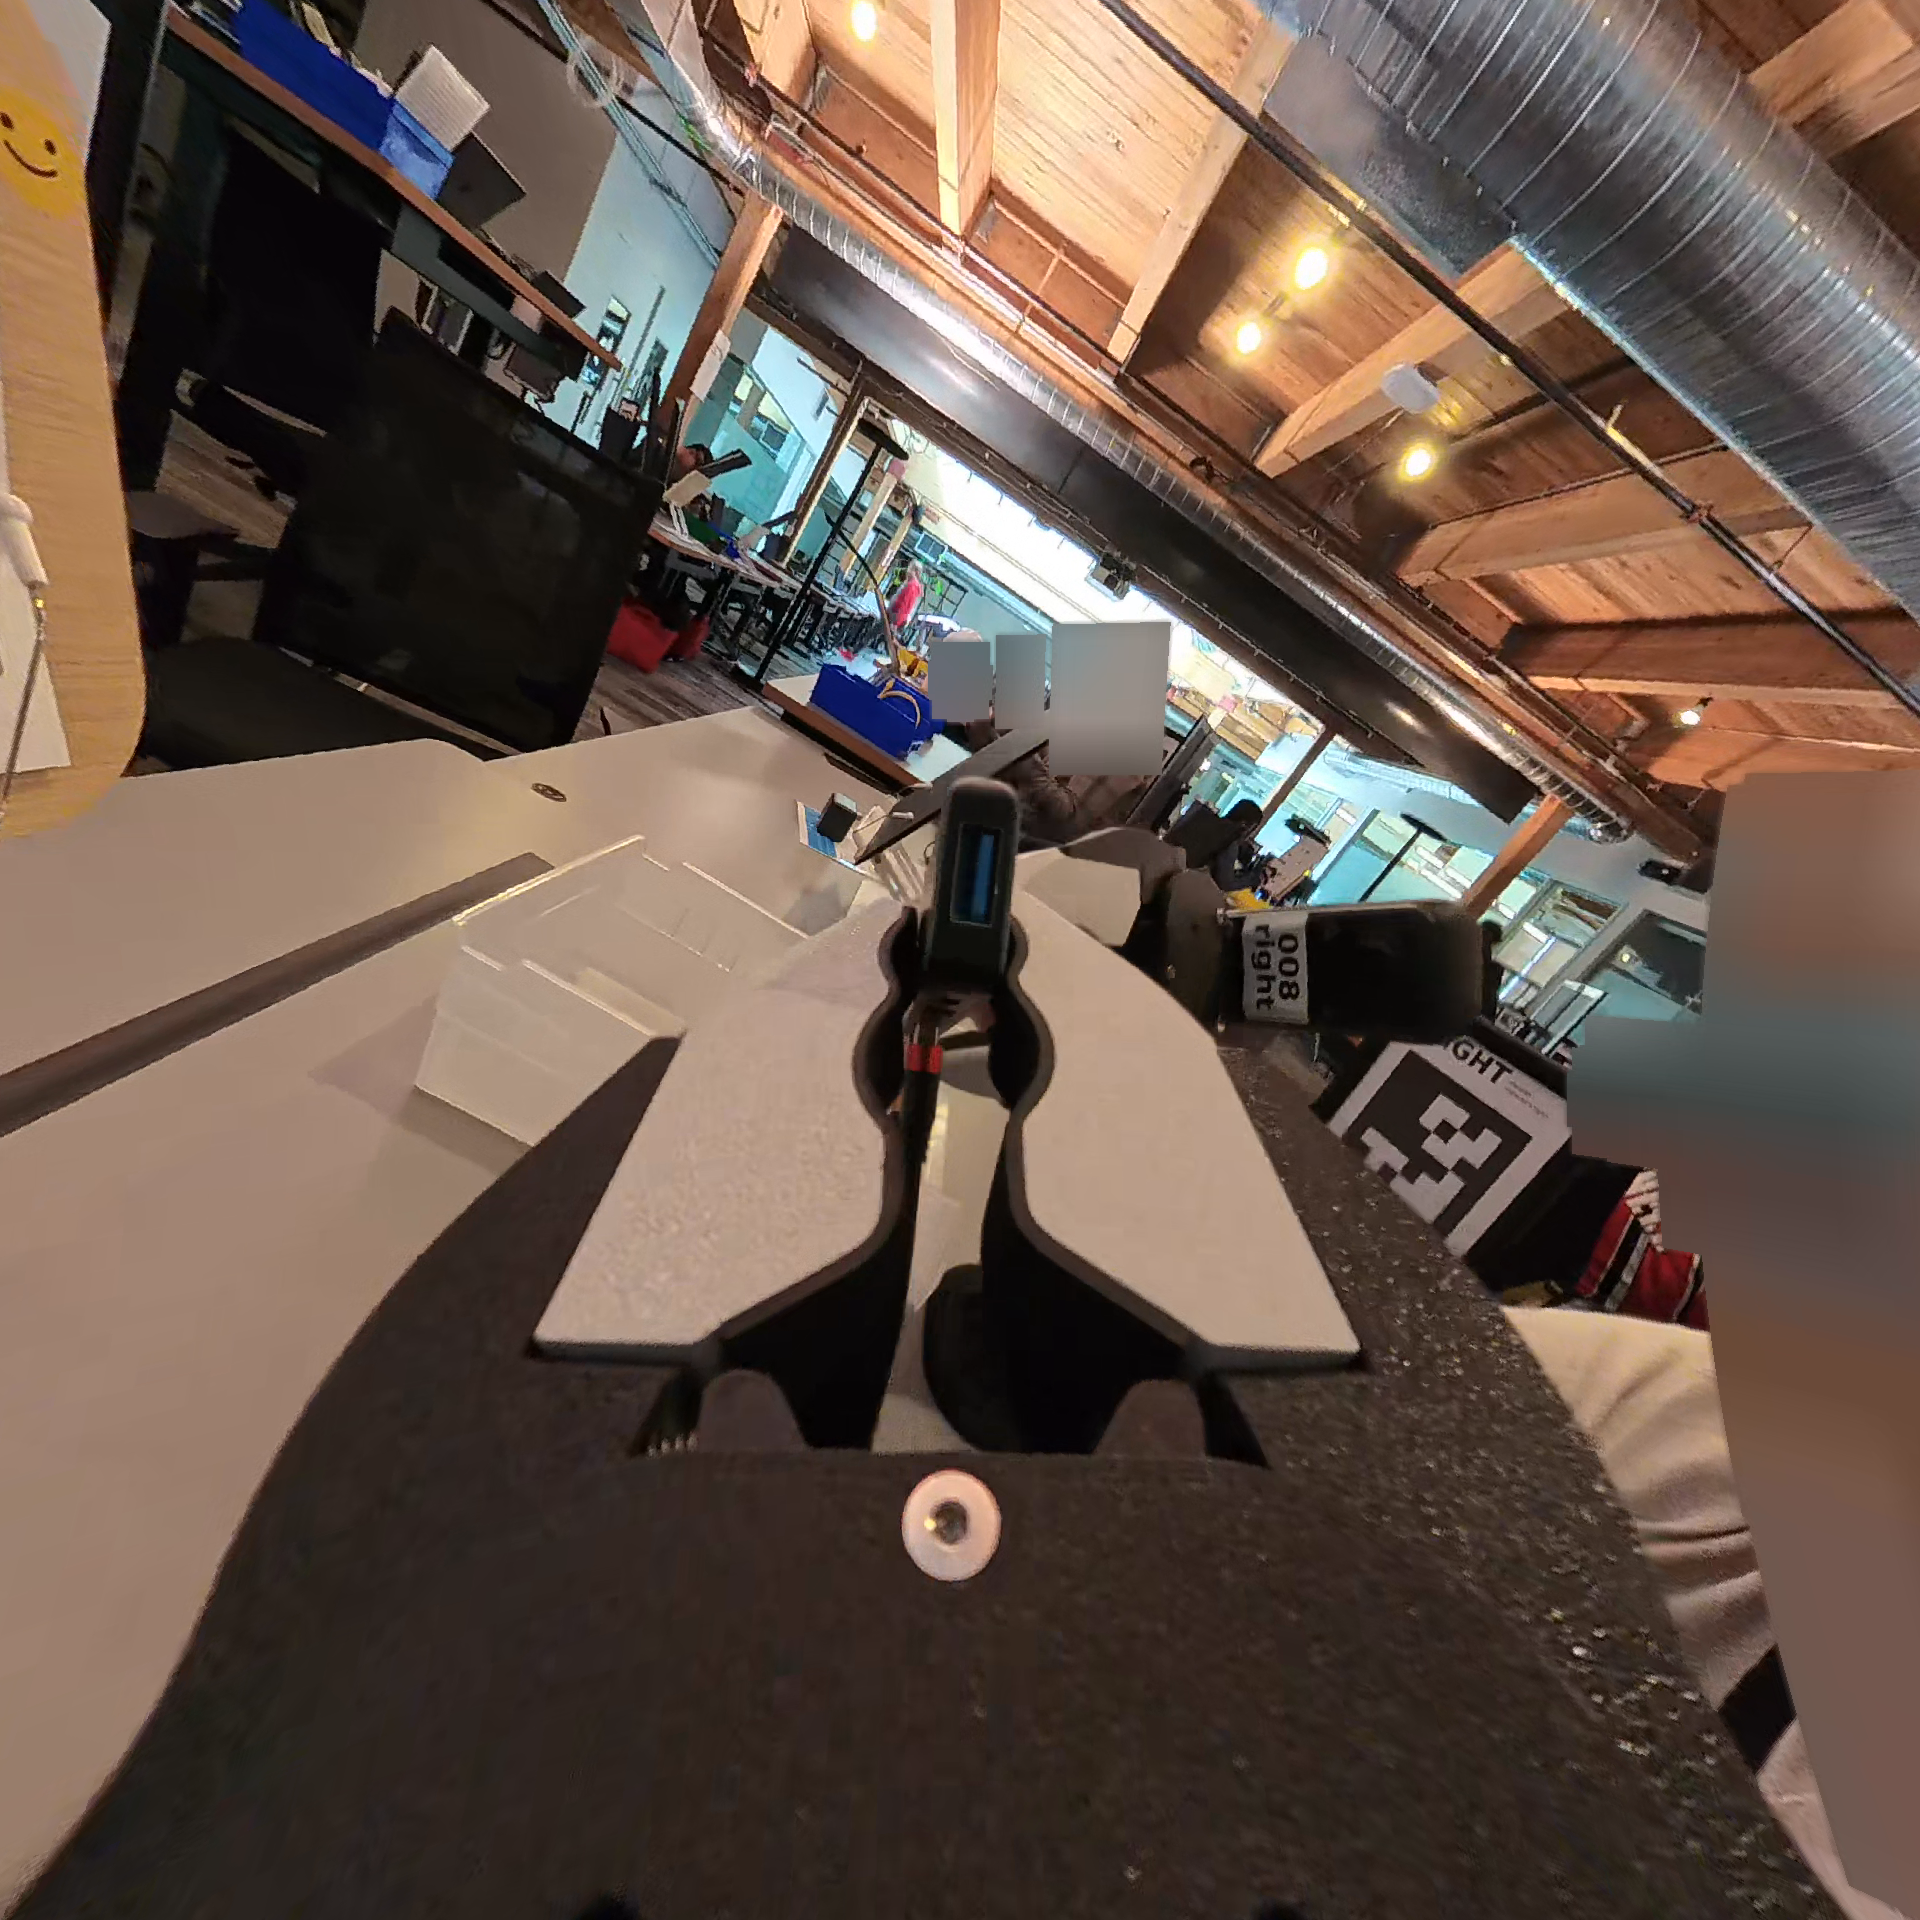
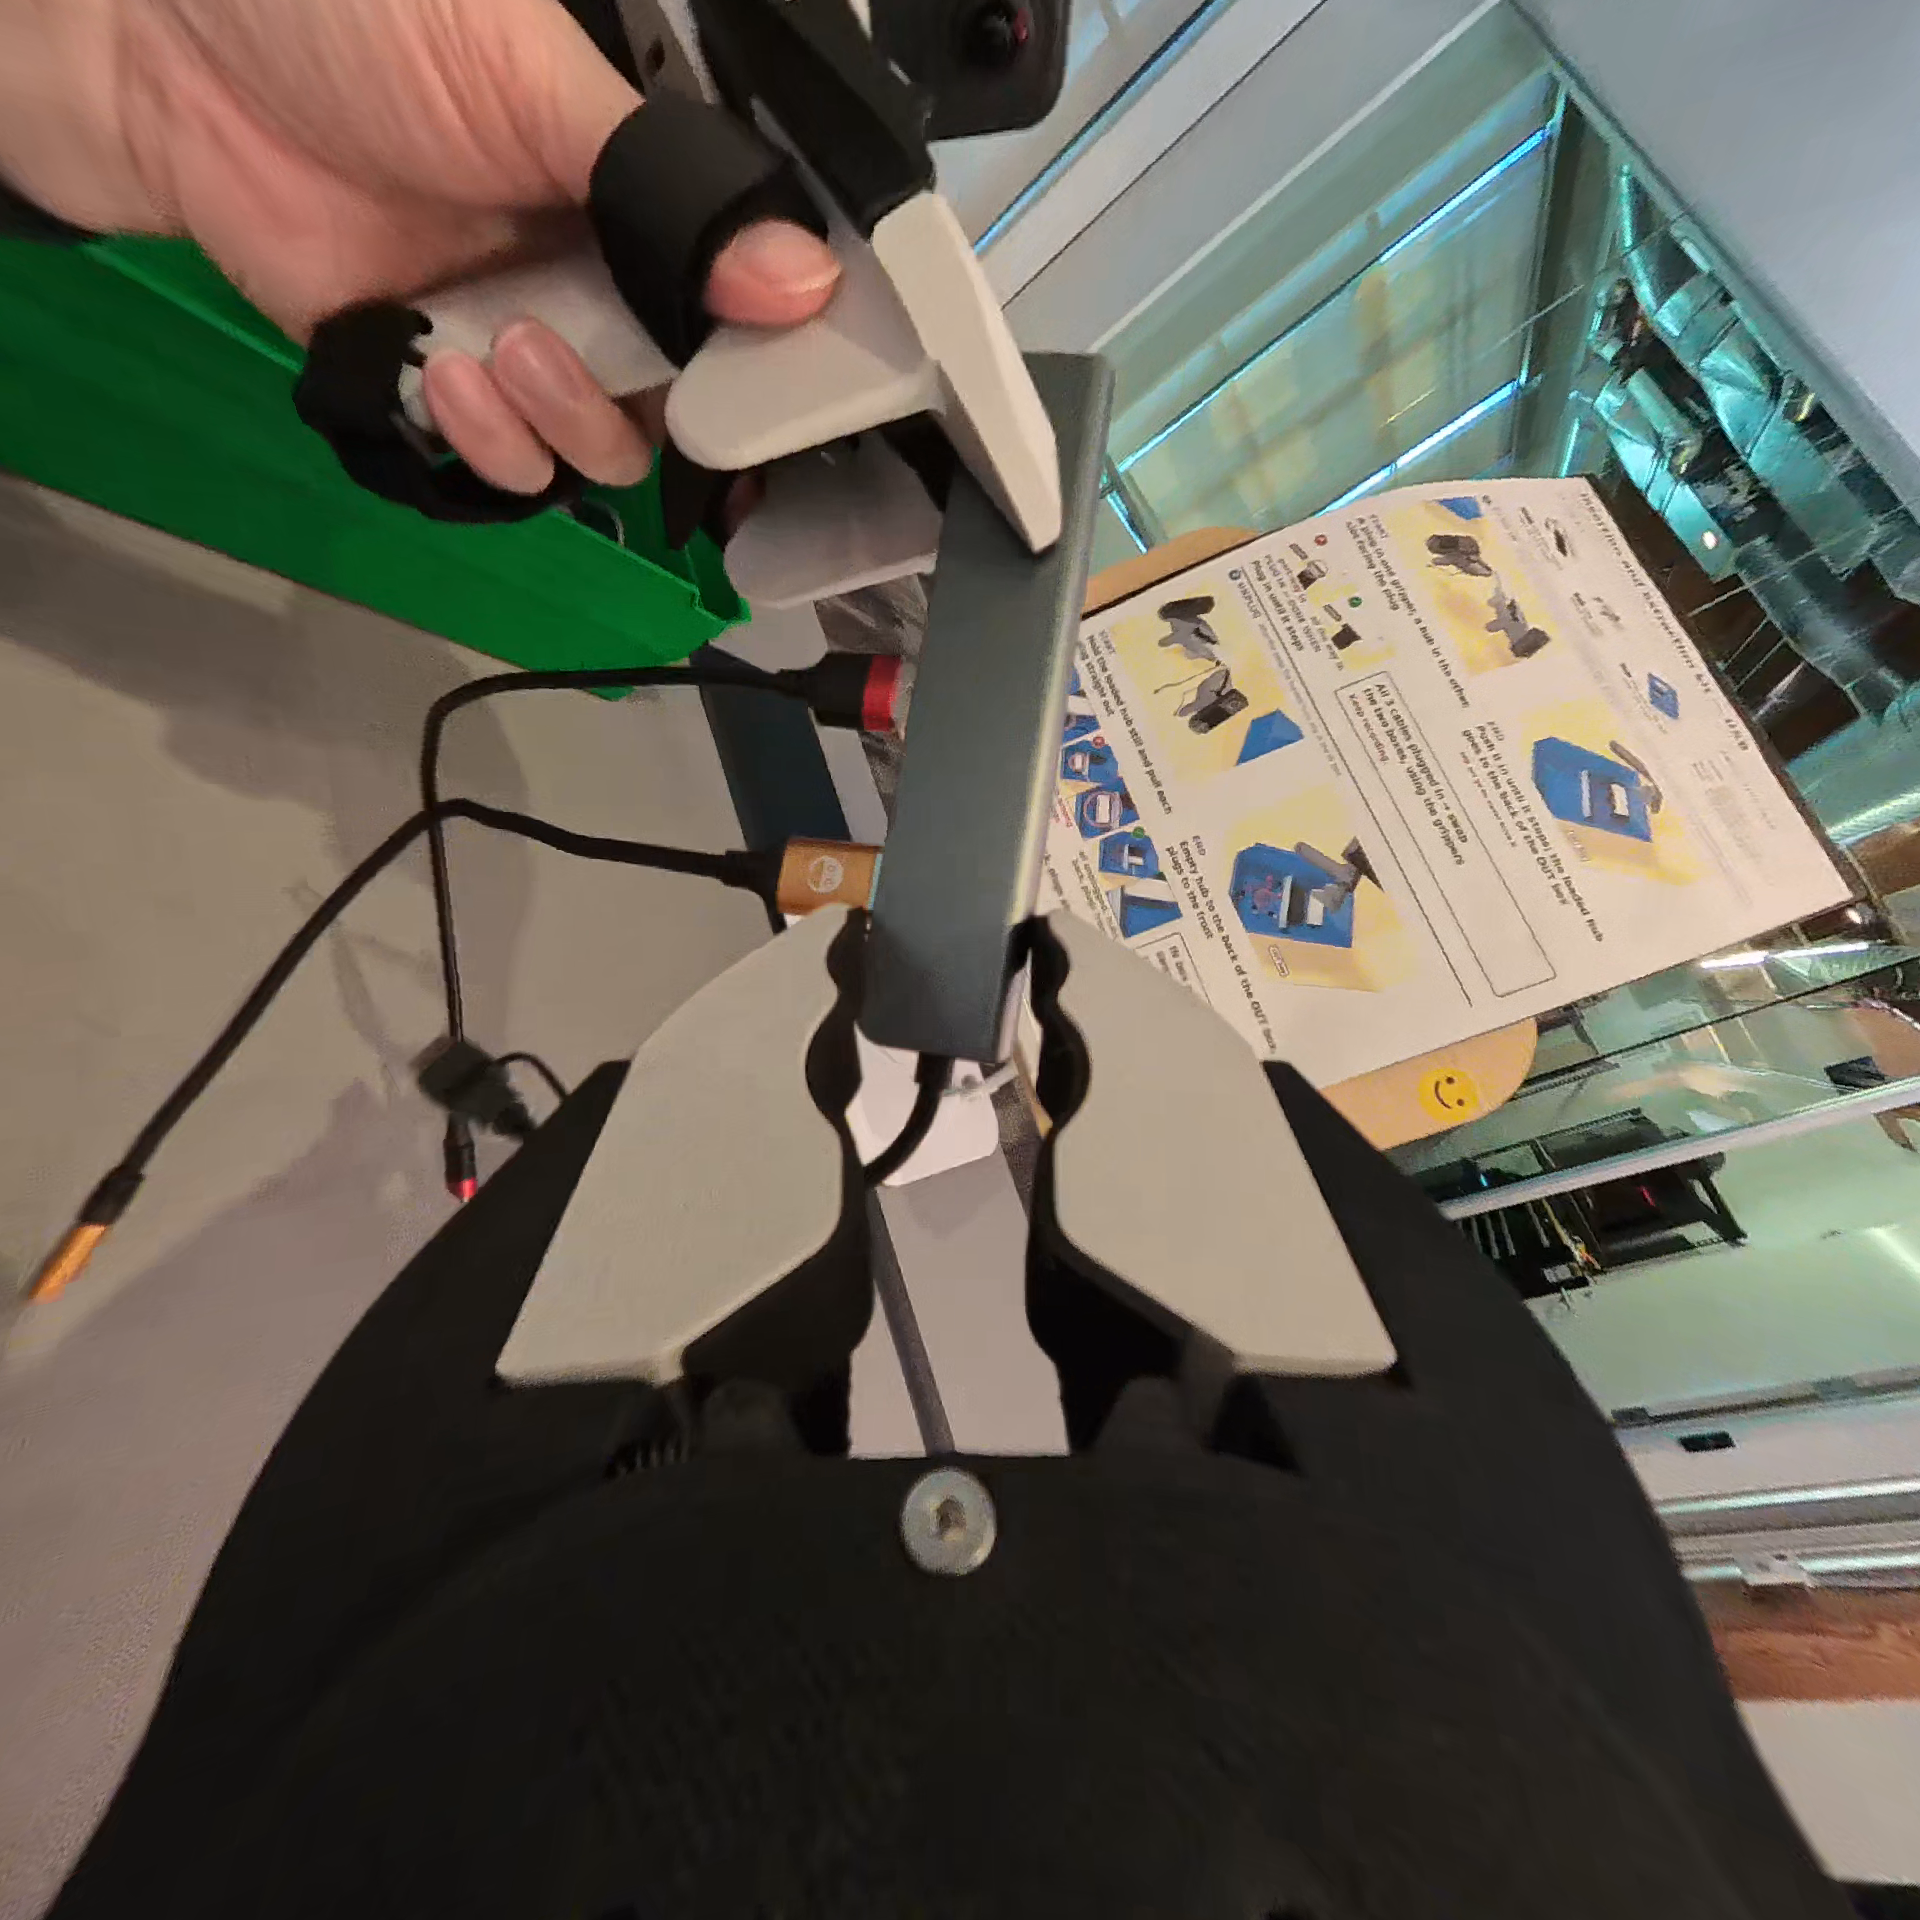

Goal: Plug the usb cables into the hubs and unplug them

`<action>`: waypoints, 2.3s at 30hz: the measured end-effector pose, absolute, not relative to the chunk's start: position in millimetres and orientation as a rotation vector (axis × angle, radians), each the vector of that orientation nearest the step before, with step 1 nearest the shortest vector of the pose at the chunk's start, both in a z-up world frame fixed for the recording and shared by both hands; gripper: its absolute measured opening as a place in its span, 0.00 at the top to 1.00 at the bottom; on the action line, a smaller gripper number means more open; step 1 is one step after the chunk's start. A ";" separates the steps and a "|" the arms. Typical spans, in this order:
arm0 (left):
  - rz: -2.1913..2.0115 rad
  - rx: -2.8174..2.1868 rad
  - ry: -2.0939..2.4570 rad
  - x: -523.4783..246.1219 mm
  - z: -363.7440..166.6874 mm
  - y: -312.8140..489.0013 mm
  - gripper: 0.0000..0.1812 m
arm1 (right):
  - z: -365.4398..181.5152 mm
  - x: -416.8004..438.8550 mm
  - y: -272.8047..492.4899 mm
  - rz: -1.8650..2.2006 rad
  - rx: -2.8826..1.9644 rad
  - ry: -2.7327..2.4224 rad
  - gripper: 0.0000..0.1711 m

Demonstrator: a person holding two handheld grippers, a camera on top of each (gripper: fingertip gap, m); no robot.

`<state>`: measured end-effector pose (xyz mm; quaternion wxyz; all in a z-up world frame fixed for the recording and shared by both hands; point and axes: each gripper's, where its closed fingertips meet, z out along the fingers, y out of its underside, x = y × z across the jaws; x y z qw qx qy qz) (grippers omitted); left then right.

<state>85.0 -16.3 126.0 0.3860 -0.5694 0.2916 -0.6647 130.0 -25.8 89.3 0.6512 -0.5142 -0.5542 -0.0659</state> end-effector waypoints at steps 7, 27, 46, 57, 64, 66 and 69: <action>-1.728 -1.453 0.656 85.1 125.9 -11.7 0.94 | 93.9 133.7 -25.1 -0.305 -1.080 -1.265 0.80; -0.772 -1.085 1.294 74.2 117.3 -36.2 0.62 | 82.1 162.2 -54.8 0.465 -1.365 -1.302 0.82; -0.235 -0.601 1.676 134.5 62.4 -110.4 0.91 | 49.9 179.1 -114.2 1.156 -1.379 -1.555 0.82; -0.544 -0.800 1.650 130.4 69.8 -116.0 0.76 | 56.5 186.7 -106.9 1.045 -1.337 -1.520 0.82; -0.841 -0.969 1.415 127.2 99.9 -97.8 0.72 | 75.2 191.3 -99.3 0.907 -1.269 -1.442 0.81; -0.835 -1.023 1.425 132.2 91.9 -92.9 0.73 | 76.0 189.2 -96.8 0.866 -1.261 -1.440 0.81; -0.878 -1.045 1.430 137.4 87.6 -92.4 0.78 | 74.2 186.8 -96.3 0.858 -1.261 -1.449 0.81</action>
